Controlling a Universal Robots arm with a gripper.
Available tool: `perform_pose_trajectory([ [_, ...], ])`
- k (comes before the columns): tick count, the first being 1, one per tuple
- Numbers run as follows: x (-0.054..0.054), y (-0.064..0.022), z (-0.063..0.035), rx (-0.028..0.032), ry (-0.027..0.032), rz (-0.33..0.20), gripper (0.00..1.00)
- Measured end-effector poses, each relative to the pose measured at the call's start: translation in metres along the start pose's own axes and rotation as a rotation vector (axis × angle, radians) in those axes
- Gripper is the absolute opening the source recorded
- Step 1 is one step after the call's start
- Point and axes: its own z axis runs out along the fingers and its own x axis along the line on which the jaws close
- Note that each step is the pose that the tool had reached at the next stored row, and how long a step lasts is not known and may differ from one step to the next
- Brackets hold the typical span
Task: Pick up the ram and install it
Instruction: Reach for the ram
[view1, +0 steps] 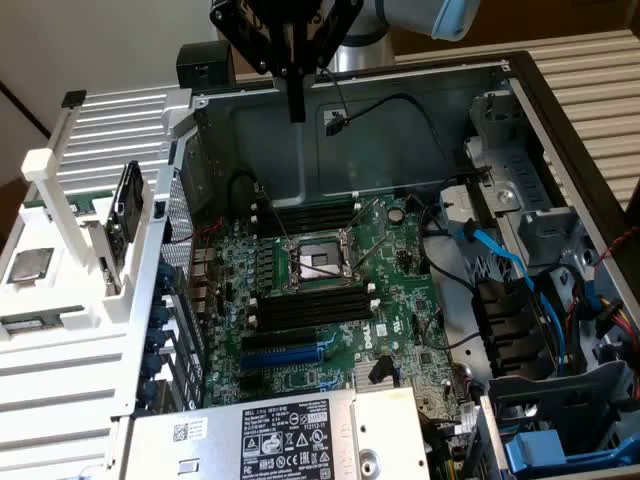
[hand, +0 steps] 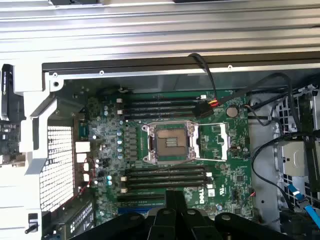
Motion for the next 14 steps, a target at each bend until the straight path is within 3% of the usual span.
perform_pose_trajectory([
  [14,0.0008,0.0,0.0,0.0,-0.0001,0.0,0.1],
])
